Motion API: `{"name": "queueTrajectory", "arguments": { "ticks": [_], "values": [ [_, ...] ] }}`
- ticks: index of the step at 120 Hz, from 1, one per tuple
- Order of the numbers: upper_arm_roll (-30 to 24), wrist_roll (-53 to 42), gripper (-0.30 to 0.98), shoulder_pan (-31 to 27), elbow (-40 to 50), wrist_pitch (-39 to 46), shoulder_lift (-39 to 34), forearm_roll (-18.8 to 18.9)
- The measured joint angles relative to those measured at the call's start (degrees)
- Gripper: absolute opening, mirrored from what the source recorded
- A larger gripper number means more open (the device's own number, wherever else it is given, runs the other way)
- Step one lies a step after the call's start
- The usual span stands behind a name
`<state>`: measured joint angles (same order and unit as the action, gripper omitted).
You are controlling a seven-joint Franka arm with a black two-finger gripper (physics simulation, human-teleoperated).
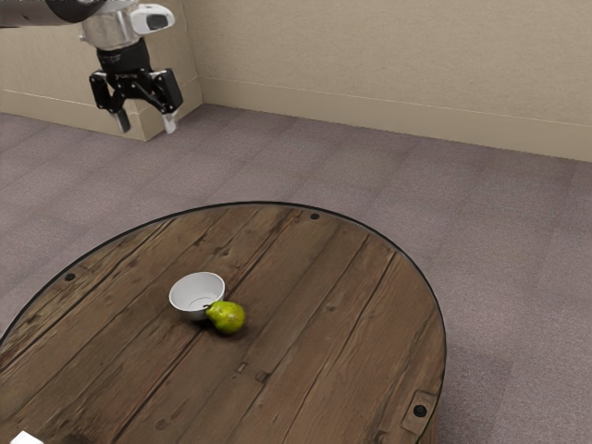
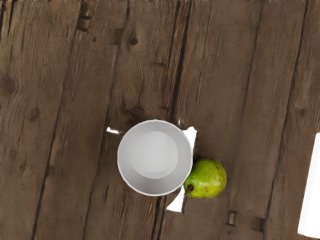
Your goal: Place the pear in the bowl.
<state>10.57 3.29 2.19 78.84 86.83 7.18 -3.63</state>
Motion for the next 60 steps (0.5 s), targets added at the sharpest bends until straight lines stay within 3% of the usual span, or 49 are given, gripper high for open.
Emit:
{"name": "queueTrajectory", "arguments": {
  "ticks": [20, 41, 60],
  "values": [
    [-0.37, 2.52, 0.67, 1.78, 4.5, 1.47, -0.07, 1.18],
    [-0.55, 18.38, 0.67, 12.57, 13.02, 4.61, 2.05, 1.31],
    [-0.48, 33.91, 0.67, 15.11, 18.54, 11.59, 6.4, -0.9]
  ]
}}
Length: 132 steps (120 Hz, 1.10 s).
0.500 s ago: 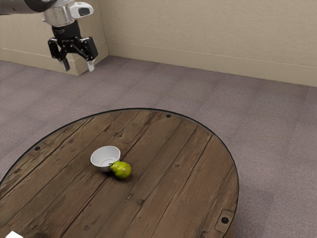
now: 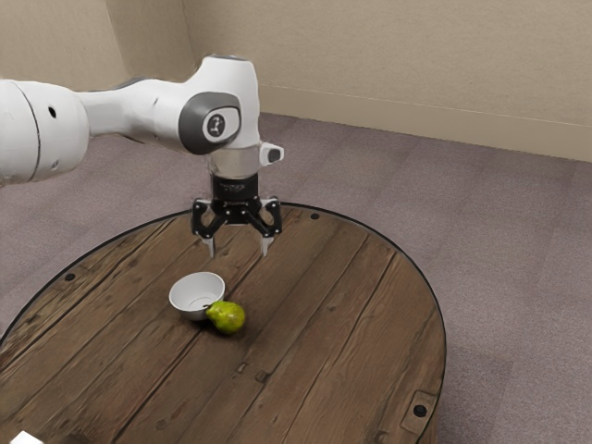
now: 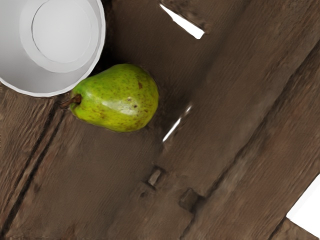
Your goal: Place the pear in the bowl.
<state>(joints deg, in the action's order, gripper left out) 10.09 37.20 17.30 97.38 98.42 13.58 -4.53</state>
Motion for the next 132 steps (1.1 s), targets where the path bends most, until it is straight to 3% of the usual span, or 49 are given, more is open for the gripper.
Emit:
{"name": "queueTrajectory", "arguments": {
  "ticks": [34, 58, 94, 132],
  "values": [
    [0.17, 27.88, 0.67, 1.97, 17.26, 20.99, -2.15, -2.74],
    [0.32, 42.51, 0.65, 0.91, 23.63, 33.01, -2.87, 0.31],
    [0.48, 56.84, 0.66, -2.51, 26.8, 38.4, -0.93, 5.01],
    [0.29, 65.93, 0.66, -3.15, 26.6, 40.61, 2.44, 5.98]
  ]
}}
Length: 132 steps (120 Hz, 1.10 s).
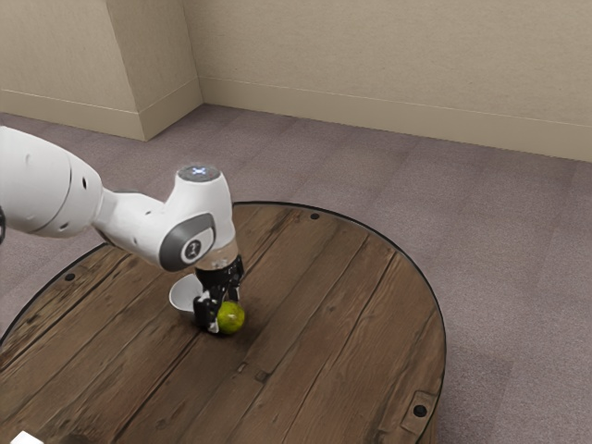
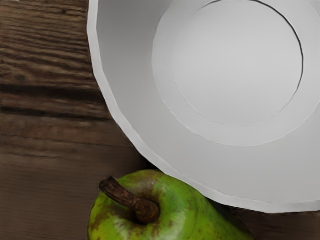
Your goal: Place the pear in the bowl.
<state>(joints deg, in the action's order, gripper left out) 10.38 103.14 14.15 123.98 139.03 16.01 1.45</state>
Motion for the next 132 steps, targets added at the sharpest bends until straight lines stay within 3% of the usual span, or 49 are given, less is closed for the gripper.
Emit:
{"name": "queueTrajectory", "arguments": {
  "ticks": [52, 100, 132],
  "values": [
    [-0.11, 6.75, 0.64, -0.28, -0.78, 2.34, 2.96, 0.15],
    [-0.1, 9.86, 0.41, 0.22, -0.58, 2.51, 2.24, 0.21],
    [-0.93, 10.96, 0.33, 0.42, -0.56, -0.81, -5.84, 0.0]
  ]
}}
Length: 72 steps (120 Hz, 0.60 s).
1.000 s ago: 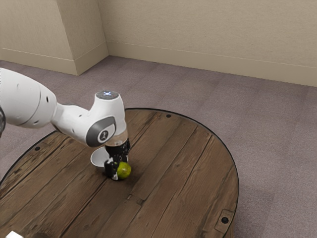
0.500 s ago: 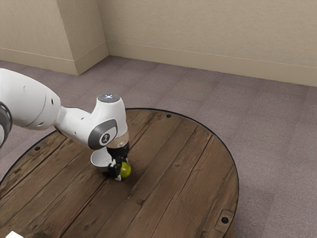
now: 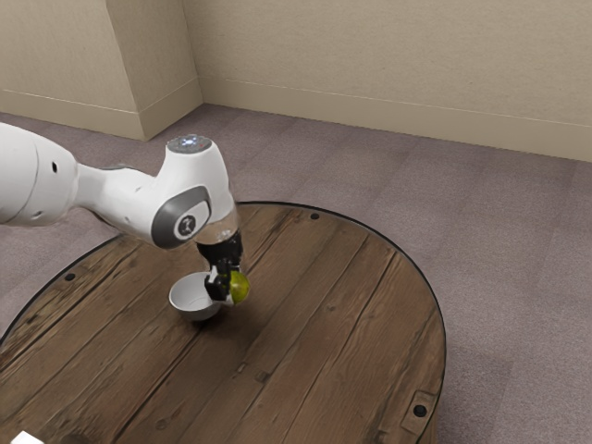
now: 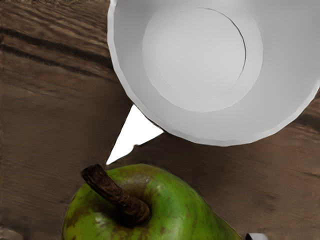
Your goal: Place the pear in the bowl.
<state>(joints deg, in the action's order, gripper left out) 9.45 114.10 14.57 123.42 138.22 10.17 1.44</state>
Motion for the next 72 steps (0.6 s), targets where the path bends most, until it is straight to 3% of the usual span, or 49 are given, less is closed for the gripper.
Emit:
{"name": "queueTrajectory", "arguments": {
  "ticks": [25, 50, 72],
  "values": [
    [0.0, 0.42, 0.32, -5.8, -1.05, -2.12, 0.01, 0.43],
    [-0.04, 0.7, 0.32, -7.83, -1.82, -2.47, 2.5, 1.2],
    [-0.04, 1.01, 0.46, -8.41, -1.84, -2.45, 2.99, 2.03]
  ]
}}
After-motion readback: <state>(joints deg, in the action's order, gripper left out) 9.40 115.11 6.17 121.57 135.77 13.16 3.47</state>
